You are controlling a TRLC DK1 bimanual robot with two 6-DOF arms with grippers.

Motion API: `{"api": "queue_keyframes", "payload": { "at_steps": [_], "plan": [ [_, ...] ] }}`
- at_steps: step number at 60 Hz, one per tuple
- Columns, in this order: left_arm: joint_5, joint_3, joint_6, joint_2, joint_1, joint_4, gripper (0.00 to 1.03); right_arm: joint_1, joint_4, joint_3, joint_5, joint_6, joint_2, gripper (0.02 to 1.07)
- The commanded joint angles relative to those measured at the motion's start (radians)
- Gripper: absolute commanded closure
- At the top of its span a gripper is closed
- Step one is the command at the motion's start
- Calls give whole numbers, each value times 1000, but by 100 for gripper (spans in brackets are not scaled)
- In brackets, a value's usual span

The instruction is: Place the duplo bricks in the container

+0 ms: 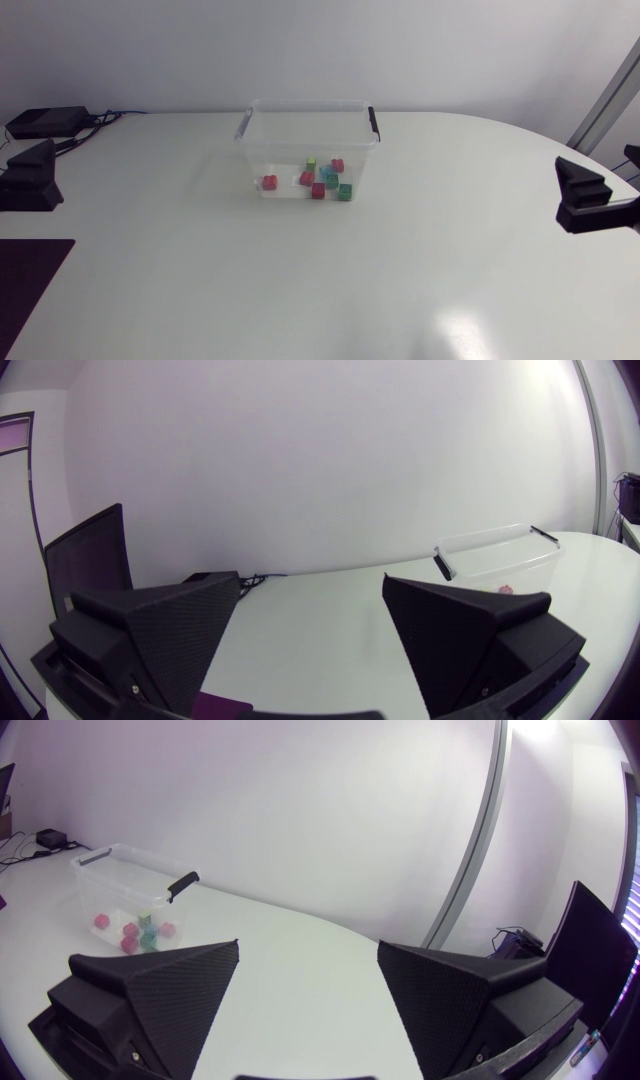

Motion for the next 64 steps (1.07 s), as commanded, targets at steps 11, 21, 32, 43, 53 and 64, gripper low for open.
{"api": "queue_keyframes", "payload": {
  "at_steps": [11, 21, 32, 43, 53, 64],
  "plan": [
    [25, -134, -30, -106, -12, 38, 4, -11, 44, -145, -29, 53, -103, 7],
    [51, -216, -69, -171, -26, 55, 4, -14, 88, -230, -49, 99, -169, 7],
    [81, -308, -113, -243, -43, 73, 4, -16, 137, -323, -72, 151, -243, 7],
    [111, -403, -159, -318, -60, 93, 4, -19, 187, -421, -95, 205, -319, 7],
    [140, -493, -202, -390, -76, 111, 4, -22, 235, -514, -117, 256, -391, 7],
    [144, -504, -207, -398, -78, 113, 4, -23, 241, -525, -120, 262, -400, 7]
  ]
}}
